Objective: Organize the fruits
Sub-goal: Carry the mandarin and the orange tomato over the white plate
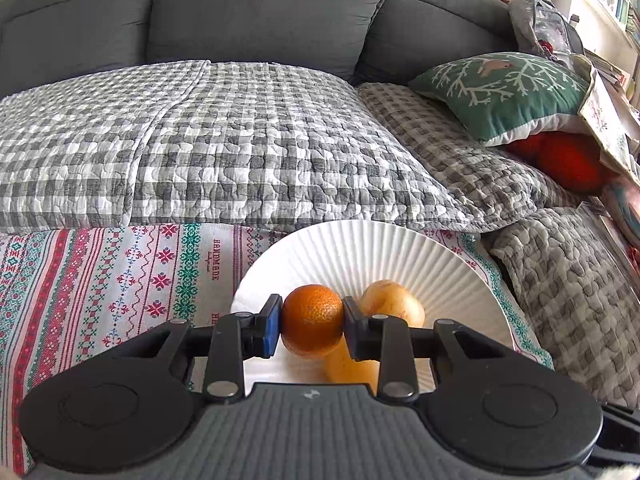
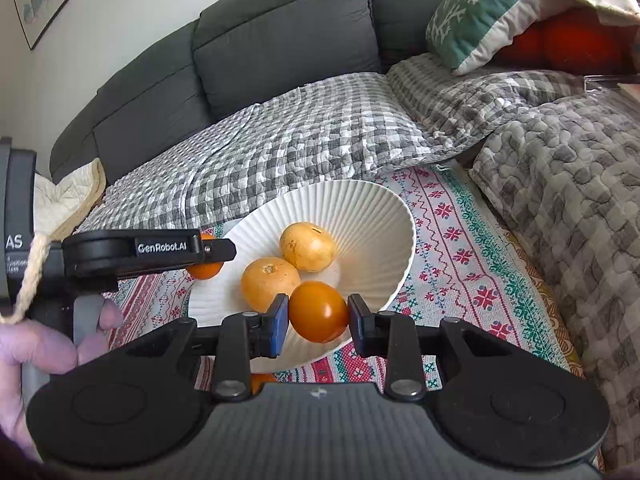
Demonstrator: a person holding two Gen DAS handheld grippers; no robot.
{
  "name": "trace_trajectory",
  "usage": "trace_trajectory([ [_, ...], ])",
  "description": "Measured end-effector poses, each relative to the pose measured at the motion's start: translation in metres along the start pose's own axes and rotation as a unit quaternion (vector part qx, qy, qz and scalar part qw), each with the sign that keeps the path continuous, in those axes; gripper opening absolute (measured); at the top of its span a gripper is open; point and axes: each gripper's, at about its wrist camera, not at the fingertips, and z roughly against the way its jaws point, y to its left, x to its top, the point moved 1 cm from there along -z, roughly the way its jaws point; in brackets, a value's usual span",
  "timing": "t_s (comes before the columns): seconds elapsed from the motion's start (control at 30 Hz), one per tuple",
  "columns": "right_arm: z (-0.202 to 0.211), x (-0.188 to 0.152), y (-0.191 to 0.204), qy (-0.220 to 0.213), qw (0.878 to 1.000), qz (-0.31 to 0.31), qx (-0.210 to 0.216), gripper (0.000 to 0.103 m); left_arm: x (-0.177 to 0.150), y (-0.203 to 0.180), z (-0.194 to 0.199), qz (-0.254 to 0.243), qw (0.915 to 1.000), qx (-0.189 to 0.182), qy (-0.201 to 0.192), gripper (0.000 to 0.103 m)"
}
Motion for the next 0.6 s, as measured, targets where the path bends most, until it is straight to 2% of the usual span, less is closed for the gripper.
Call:
trace_trajectory([
  [0.27,-0.015,-0.004,0.005,0.006,0.999,0.034,-0.011,0.029,0.004,-0.009,-0.03,-0.004,0.9999,-0.005,0.014,0.023],
  [0.6,-0.018,-0.004,0.007,0.002,0.999,0.047,-0.013,0.029,-0.001,-0.007,-0.038,-0.002,0.9998,-0.012,0.019,0.025],
])
